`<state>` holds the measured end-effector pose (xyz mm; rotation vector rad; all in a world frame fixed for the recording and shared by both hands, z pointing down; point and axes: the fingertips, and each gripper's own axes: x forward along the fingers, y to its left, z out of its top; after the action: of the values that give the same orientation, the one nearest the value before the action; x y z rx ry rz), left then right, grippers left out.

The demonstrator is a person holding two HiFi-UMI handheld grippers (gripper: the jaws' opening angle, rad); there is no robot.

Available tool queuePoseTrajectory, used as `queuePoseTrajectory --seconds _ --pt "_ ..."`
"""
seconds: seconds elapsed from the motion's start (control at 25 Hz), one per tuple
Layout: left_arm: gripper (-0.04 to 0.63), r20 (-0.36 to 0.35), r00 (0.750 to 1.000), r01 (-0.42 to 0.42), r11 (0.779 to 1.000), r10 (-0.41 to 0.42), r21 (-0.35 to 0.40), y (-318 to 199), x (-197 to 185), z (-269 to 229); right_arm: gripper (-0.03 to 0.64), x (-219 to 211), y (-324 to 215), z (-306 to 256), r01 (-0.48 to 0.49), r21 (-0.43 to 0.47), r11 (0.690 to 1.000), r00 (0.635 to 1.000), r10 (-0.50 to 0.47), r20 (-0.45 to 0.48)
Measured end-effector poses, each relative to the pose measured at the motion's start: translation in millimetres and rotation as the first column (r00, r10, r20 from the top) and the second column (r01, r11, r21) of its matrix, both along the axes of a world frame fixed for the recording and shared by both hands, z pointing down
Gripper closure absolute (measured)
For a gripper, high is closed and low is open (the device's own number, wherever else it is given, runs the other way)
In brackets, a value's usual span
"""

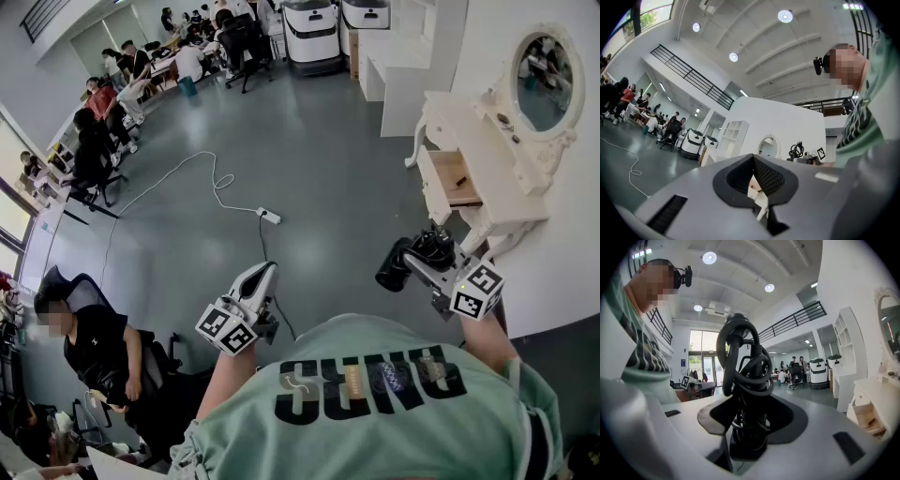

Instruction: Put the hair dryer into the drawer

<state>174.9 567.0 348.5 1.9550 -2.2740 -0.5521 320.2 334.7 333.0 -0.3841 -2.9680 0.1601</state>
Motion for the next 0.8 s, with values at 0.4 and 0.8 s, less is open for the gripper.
queuePoseTrajectory --seconds 0.4,0.8 --pt "0.595 0.006 1.000 0.002 1.000 -0.002 0.007 -1.8 -0.8 -0.7 0.439 -2.3 -1.7 0.5 0.006 0.012 1.000 1.000 -0.006 0.009" --pt "0.595 0.009 1.000 0.002 1.000 -0.003 0.011 -12.1 9.2 -0.5 0.437 8.4 -9.0 -1.2 0.014 0.020 1.000 1.000 -0.014 0.021"
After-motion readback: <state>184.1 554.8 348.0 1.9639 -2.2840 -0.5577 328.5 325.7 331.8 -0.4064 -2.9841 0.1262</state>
